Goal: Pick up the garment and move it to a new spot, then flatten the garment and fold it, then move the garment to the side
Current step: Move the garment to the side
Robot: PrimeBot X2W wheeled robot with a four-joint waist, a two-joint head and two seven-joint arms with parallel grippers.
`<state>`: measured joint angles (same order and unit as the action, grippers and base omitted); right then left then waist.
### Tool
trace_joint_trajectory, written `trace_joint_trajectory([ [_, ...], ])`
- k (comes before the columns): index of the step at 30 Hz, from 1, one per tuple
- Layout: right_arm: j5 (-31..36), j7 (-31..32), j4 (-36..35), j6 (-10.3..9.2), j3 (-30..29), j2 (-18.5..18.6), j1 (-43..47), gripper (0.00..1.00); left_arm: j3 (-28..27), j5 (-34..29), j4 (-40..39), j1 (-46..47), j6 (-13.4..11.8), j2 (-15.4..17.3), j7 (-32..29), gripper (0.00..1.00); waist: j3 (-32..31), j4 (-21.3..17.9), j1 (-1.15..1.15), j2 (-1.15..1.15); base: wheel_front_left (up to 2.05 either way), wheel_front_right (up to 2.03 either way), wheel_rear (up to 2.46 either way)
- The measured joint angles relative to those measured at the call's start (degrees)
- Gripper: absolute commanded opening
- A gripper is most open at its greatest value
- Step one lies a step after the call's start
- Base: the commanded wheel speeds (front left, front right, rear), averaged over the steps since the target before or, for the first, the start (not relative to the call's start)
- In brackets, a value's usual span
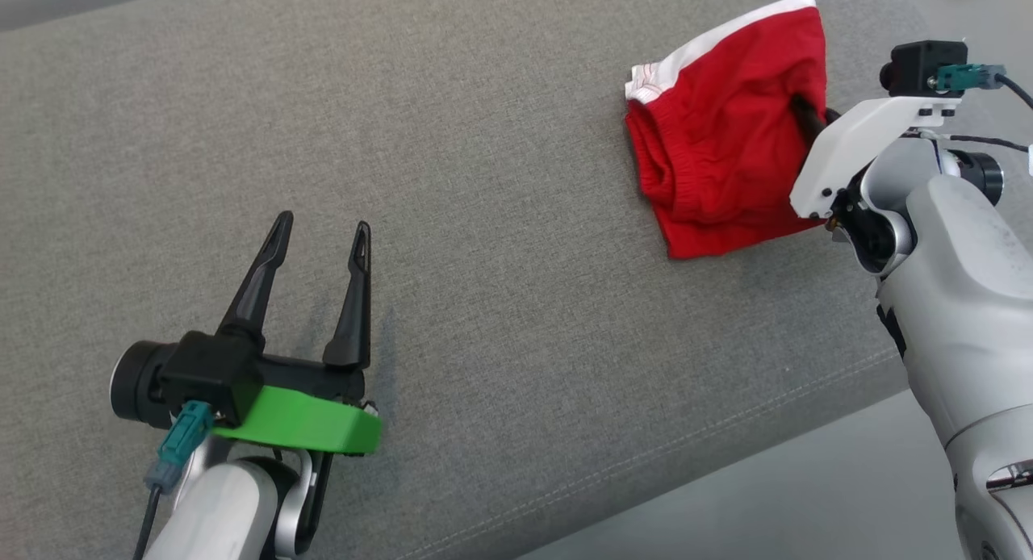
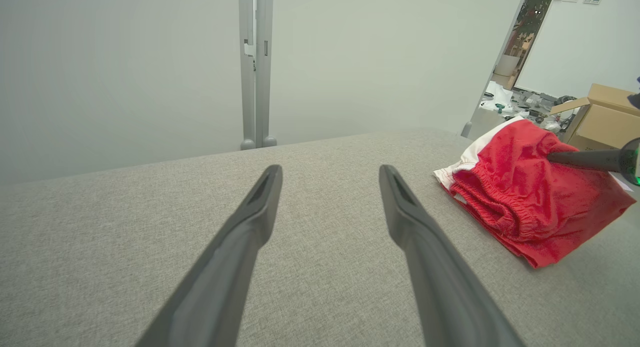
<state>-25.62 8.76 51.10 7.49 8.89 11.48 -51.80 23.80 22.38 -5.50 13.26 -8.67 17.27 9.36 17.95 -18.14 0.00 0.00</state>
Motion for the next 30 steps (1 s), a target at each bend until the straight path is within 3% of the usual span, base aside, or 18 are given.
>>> trace_joint_trajectory([
  [9,1.4,-5.4,5.7,0.01,-2.6,4.3,-4.9,0.0,-1.6,-0.5,-3.8,2.5,-1.2,1.7,-1.6,1.0,6.0,1.0,0.01,0.0,0.0,0.0,0.0],
  [23,8.8,-12.9,14.5,0.01,-6.1,14.3,-13.7,0.0,-1.5,-2.0,-11.3,3.9,-1.9,4.3,-5.6,1.0,13.4,5.4,0.01,0.0,0.0,0.0,0.0],
  [30,13.4,-15.1,18.2,0.01,-7.5,16.5,-17.8,0.0,-1.1,-3.0,-13.7,4.4,-2.4,5.2,-7.4,1.0,16.4,7.2,0.01,0.0,0.0,0.0,0.0],
])
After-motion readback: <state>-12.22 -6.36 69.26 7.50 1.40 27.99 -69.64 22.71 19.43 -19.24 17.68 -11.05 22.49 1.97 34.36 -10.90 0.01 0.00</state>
